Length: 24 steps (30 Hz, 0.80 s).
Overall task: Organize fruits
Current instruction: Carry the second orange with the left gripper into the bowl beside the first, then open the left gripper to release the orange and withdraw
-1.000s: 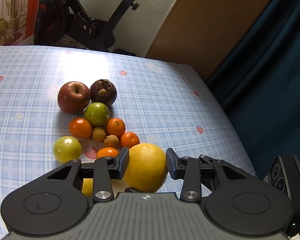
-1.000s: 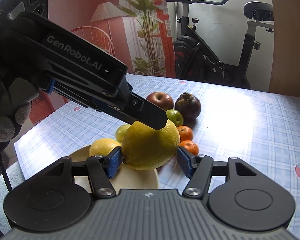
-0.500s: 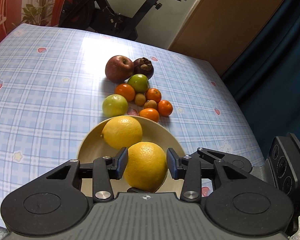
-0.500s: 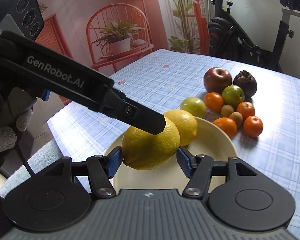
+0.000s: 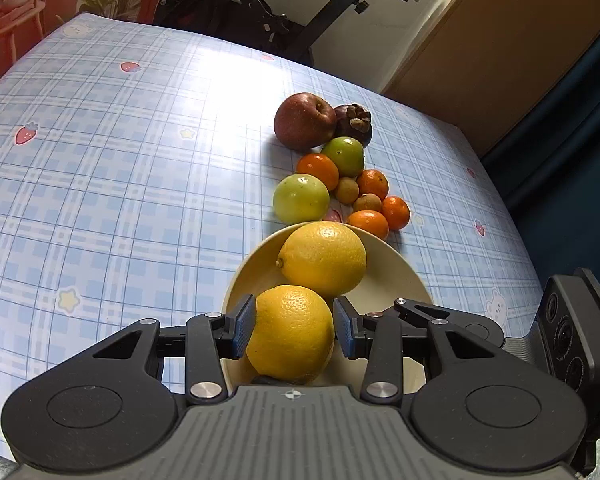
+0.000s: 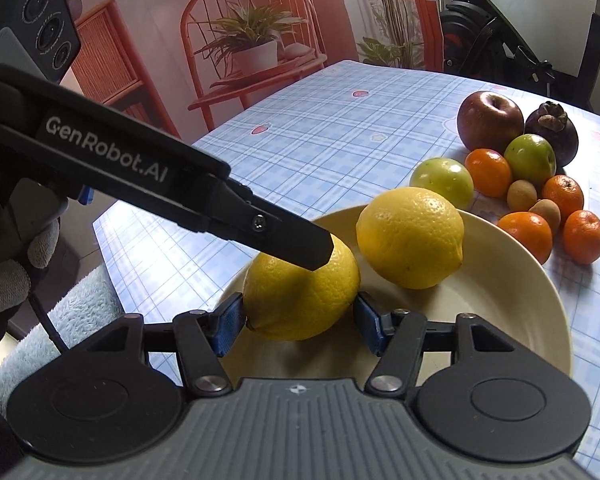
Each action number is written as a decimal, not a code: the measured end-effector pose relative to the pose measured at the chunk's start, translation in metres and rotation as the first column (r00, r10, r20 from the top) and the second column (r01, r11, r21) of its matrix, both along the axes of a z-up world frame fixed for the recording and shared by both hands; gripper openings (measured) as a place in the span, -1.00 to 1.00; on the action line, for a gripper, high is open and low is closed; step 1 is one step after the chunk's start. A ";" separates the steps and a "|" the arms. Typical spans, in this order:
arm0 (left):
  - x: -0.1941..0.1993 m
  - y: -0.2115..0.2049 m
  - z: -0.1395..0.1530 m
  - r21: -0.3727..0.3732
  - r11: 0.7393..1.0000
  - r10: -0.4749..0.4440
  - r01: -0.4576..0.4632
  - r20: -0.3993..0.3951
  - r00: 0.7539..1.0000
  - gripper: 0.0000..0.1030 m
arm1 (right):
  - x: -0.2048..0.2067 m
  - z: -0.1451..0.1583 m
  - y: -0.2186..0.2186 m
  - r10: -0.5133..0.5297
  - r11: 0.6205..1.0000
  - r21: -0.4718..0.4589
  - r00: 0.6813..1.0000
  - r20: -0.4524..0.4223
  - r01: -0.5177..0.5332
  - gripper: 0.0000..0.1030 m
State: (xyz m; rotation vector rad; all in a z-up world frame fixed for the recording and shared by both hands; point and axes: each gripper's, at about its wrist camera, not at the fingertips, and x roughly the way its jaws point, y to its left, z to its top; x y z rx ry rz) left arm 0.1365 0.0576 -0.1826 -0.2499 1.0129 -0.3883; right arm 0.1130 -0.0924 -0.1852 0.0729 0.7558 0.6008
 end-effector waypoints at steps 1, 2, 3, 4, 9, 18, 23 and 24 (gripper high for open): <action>0.001 0.001 0.000 -0.005 1.000 0.003 -0.003 0.002 1.000 -0.16 | 0.001 -0.001 0.000 -0.003 1.000 0.003 1.000 0.003 0.003 0.20; 0.002 0.002 -0.001 -0.010 1.000 0.007 -0.007 0.002 1.000 -0.16 | 0.001 -0.001 0.000 -0.005 1.000 0.008 1.000 0.007 0.005 0.20; 0.003 0.003 -0.002 -0.013 1.000 0.010 -0.010 0.003 1.000 -0.16 | 0.002 -0.001 0.000 -0.006 1.000 0.009 1.000 0.011 0.006 0.20; 0.003 0.003 -0.002 -0.014 1.000 0.013 -0.013 0.004 1.000 -0.16 | 0.002 -0.002 0.000 -0.006 1.000 0.008 1.000 0.019 0.006 0.20; 0.003 0.003 -0.002 -0.004 1.000 0.024 -0.024 0.030 0.999 -0.16 | 0.002 -0.004 0.002 -0.009 1.000 0.003 0.999 0.054 0.009 0.20; 0.002 -0.002 -0.004 0.018 0.999 0.035 -0.036 0.064 0.997 -0.16 | -0.001 -0.006 0.005 -0.021 1.000 -0.007 0.995 0.096 0.021 0.21; -0.002 -0.002 -0.003 0.006 0.999 0.047 -0.048 0.093 0.995 -0.15 | -0.001 -0.007 0.006 -0.022 0.999 -0.021 0.995 0.101 0.024 0.22; -0.003 -0.001 -0.002 -0.015 0.998 0.054 -0.053 0.097 0.994 -0.15 | -0.001 -0.007 0.006 -0.021 0.999 -0.025 0.995 0.099 0.023 0.22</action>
